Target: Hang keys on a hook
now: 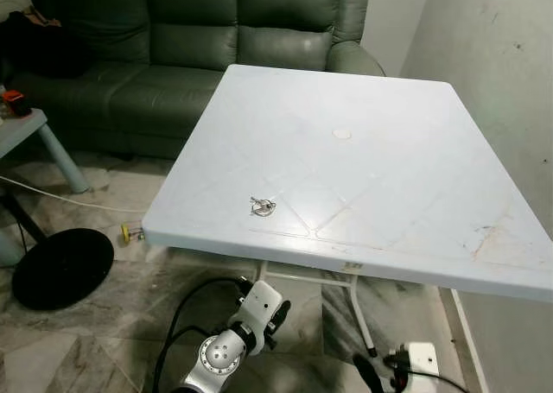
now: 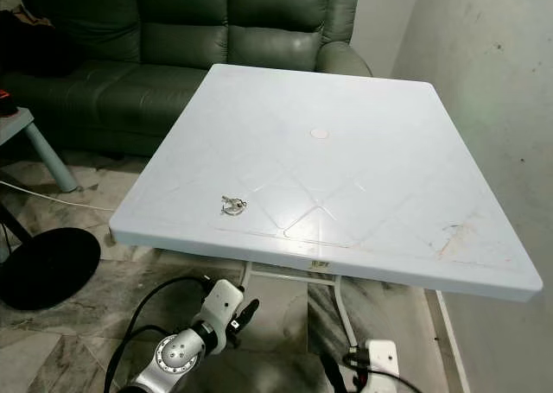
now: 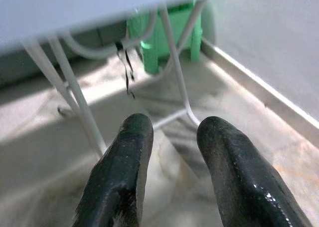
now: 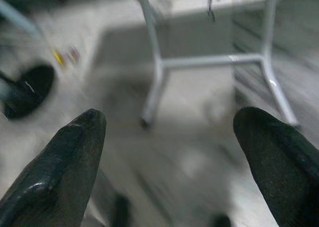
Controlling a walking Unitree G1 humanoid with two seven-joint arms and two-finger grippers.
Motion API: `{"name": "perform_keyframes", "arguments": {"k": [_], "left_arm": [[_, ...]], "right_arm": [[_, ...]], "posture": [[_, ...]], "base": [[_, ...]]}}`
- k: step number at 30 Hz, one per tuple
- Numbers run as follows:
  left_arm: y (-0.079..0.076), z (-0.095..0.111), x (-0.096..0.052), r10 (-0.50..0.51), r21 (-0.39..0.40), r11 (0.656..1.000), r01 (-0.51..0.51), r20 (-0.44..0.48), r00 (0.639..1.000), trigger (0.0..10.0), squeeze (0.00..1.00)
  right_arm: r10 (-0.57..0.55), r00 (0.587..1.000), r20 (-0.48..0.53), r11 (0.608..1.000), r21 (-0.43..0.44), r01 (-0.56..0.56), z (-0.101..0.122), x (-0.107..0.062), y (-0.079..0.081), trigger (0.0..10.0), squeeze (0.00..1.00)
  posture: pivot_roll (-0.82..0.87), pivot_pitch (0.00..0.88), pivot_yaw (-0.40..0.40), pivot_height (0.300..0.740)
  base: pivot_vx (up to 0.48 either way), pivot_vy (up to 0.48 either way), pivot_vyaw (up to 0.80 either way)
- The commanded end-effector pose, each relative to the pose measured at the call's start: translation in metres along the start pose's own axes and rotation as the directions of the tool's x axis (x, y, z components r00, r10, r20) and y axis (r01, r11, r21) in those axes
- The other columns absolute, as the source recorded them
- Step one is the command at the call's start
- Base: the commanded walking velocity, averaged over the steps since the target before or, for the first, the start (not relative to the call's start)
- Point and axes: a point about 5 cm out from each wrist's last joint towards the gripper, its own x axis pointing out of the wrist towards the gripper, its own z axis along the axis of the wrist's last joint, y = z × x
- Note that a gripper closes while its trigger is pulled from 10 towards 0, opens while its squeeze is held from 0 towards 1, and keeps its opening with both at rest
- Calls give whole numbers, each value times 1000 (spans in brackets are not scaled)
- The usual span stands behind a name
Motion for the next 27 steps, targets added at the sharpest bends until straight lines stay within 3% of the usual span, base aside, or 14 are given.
{"name": "perform_keyframes", "arguments": {"k": [1,11,19,23,27], "left_arm": [[0,11,4,-18,21,1000,17,60,998,10000,0],[-9,32,11,-86,112,991,68,169,982,10000,0],[-17,41,12,-137,144,984,107,219,966,10000,0],[-20,44,11,-163,158,979,127,244,956,10000,0],[-20,46,10,-168,161,979,129,261,951,10000,0]], "right_arm": [[-13,995,94,998,62,7,17,3,-5,10000,0],[17,969,245,979,193,-66,41,10,-5,10000,0],[211,943,258,953,161,-257,45,9,10,10000,0],[439,880,183,887,71,-457,44,-2,26,10000,0],[530,824,198,829,85,-553,53,-11,33,10000,0]], "posture": [[102,11,-54,740],[110,1,-53,740],[107,2,-48,740],[99,14,-43,740],[97,21,-45,740]], "base": [[0,0,0],[0,0,0],[0,0,0],[0,0,0],[0,0,0]]}}
